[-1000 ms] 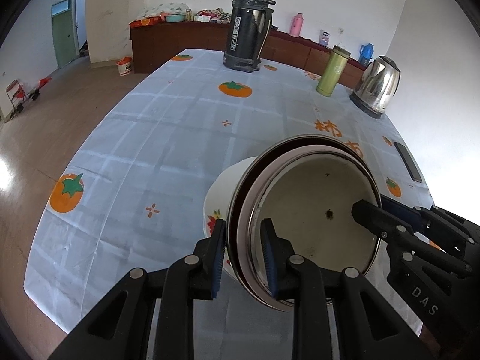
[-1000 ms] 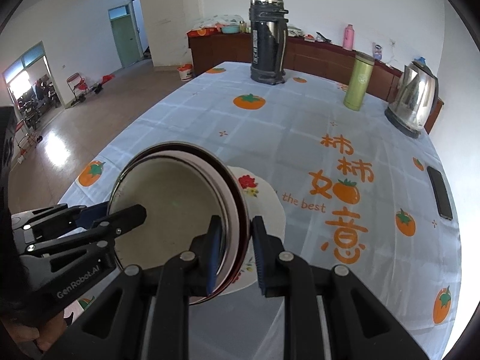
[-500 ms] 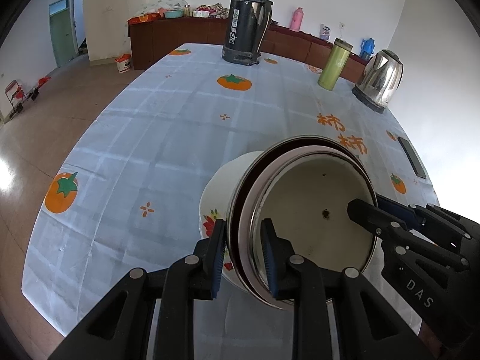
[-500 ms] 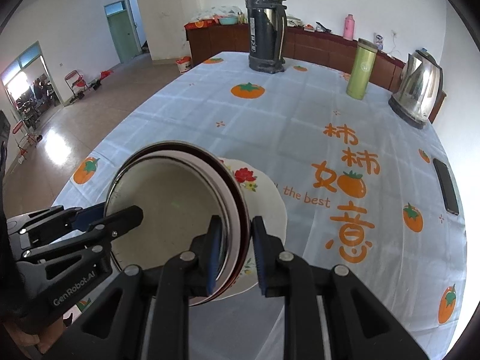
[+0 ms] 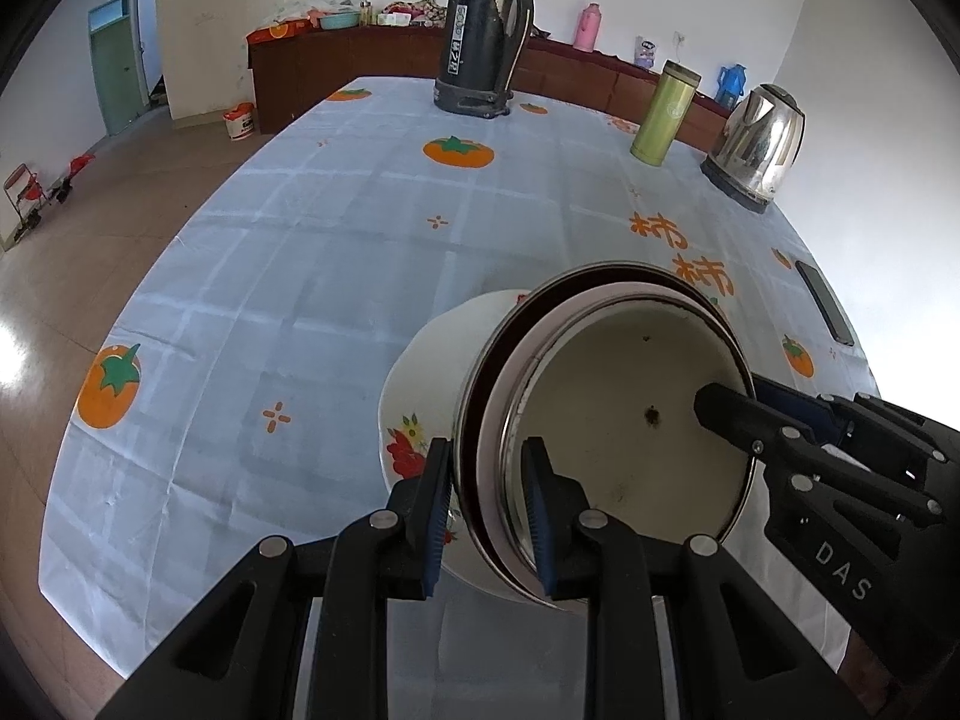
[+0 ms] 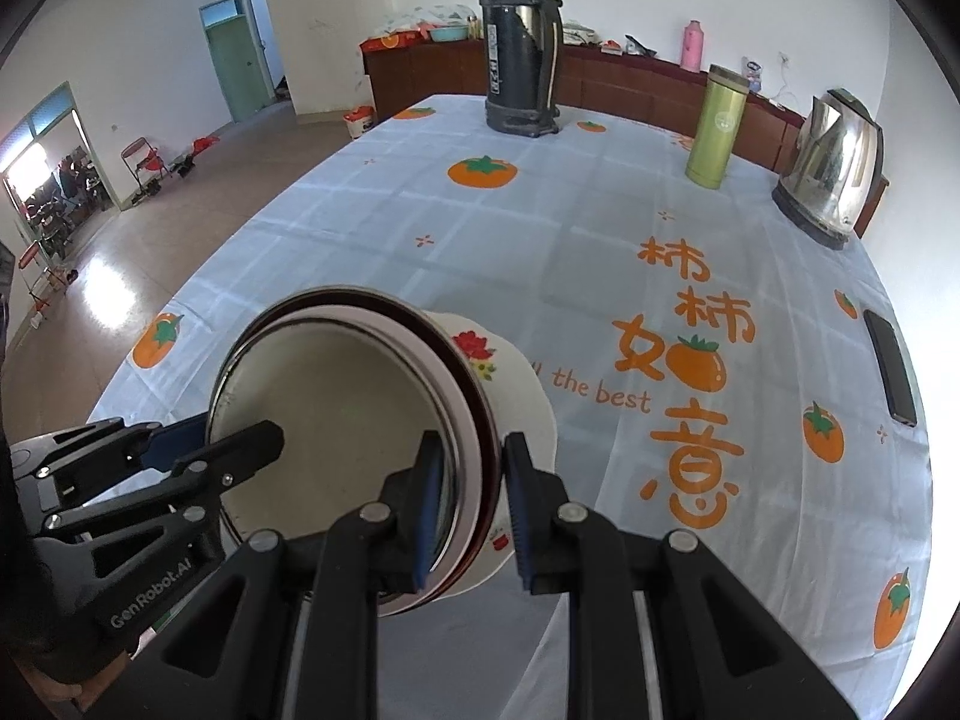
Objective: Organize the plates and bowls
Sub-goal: 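Lower the nested bowls onto the floral plate stack with the left gripper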
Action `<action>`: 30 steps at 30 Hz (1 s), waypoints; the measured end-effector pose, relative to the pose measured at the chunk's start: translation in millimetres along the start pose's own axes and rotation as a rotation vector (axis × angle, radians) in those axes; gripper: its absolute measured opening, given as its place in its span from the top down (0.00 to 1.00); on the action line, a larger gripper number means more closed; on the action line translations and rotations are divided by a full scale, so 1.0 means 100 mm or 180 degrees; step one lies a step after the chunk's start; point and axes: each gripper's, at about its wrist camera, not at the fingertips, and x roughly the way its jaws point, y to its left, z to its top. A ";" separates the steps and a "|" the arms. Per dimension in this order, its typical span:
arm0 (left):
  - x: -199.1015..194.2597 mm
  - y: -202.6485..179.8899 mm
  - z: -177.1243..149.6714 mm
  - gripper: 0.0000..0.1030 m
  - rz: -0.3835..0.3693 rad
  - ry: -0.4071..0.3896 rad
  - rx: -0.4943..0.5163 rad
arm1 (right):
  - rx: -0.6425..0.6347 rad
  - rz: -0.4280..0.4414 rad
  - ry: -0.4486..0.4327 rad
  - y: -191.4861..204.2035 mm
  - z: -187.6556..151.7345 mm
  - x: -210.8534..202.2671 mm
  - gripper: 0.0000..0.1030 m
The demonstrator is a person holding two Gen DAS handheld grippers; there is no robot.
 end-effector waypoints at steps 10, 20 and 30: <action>0.05 -0.02 0.00 0.75 -0.0047 0.0077 -0.0003 | -0.0047 -0.0048 0.0054 -0.02 0.05 0.03 0.80; 0.13 0.00 0.01 0.75 -0.0084 0.0224 -0.0053 | -0.0124 -0.0001 0.0218 -0.04 0.13 0.13 0.80; 0.20 0.07 0.09 0.75 -0.0168 0.0330 -0.0094 | -0.0217 0.0009 0.0353 -0.04 0.23 0.25 0.79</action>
